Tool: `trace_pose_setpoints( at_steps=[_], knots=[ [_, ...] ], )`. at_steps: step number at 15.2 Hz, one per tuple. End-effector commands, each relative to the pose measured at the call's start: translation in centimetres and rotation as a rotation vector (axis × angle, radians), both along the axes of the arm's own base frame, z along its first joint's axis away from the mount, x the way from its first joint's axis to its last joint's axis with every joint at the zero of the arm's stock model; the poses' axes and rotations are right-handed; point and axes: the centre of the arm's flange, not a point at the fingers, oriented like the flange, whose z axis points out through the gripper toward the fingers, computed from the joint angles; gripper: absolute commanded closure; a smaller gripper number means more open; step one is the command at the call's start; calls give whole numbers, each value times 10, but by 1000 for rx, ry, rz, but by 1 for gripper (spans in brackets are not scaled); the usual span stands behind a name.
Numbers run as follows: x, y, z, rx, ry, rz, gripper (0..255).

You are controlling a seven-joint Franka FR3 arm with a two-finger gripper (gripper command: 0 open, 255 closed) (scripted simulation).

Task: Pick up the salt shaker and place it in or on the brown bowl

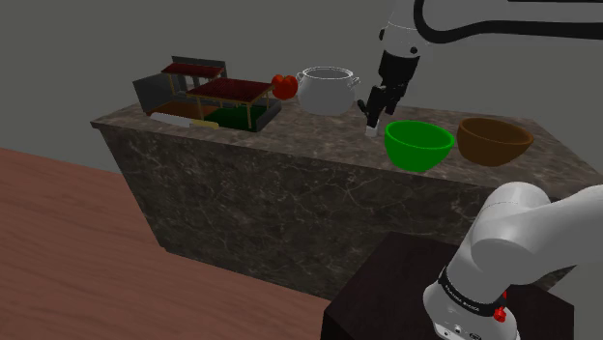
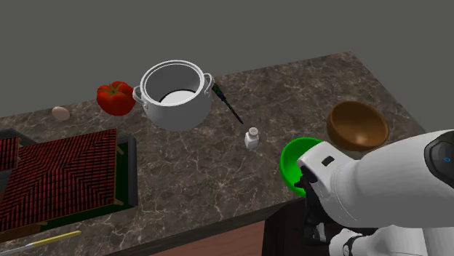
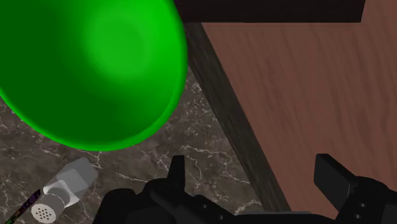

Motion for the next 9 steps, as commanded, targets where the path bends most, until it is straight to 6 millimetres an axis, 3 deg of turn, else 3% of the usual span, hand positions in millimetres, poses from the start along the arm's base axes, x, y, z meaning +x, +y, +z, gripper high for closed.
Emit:
trace_pose_setpoints(
  at_steps=[1,9],
  knots=[
    [0,0,0,0,0,0,0],
    [58,-96,-12,30,47,-25,0]
  ],
)
